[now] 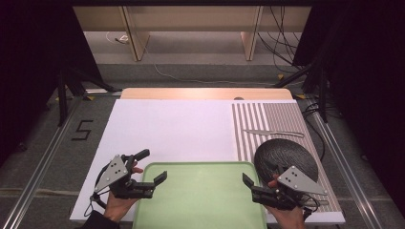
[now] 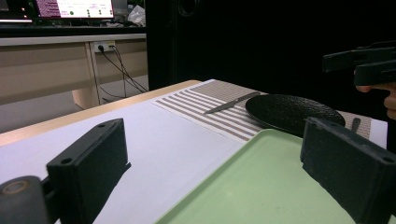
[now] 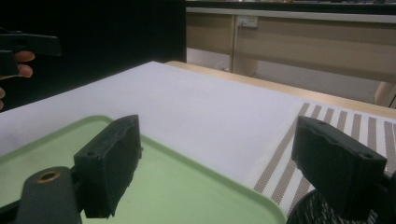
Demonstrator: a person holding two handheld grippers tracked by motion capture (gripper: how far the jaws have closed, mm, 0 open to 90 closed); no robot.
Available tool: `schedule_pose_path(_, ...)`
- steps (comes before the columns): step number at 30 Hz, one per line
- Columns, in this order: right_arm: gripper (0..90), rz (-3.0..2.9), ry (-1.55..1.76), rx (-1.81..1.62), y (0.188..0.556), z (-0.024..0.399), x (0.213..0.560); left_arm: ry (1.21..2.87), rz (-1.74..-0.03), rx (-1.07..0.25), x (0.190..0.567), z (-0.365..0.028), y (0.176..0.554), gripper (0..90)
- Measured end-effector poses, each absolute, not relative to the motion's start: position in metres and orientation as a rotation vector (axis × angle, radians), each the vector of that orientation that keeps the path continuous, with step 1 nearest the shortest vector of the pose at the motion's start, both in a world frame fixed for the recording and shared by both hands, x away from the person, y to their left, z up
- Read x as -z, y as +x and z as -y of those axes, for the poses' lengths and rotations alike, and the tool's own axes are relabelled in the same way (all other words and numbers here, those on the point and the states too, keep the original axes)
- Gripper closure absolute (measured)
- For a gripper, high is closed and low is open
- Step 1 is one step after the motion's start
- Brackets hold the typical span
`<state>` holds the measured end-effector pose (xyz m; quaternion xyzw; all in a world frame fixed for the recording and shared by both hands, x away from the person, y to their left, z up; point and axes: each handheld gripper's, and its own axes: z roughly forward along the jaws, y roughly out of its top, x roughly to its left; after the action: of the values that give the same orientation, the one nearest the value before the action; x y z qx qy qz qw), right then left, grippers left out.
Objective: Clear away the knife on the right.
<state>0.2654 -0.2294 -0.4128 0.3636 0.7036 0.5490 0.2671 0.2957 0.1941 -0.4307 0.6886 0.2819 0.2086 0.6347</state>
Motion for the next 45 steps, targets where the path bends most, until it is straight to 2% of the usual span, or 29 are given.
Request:
schedule_pose_path(24,17.7,-1.873,0.921,-1.346,0.278,0.247,0.403,1.578,-0.648,-0.494,0.431,-0.194,0.296,7.8)
schedule_pose_path(45,19.2,-1.968,0.902,-1.065,0.312,0.283,0.375,1.579,-0.655,-0.501,0.432,-0.195,0.296,8.3)
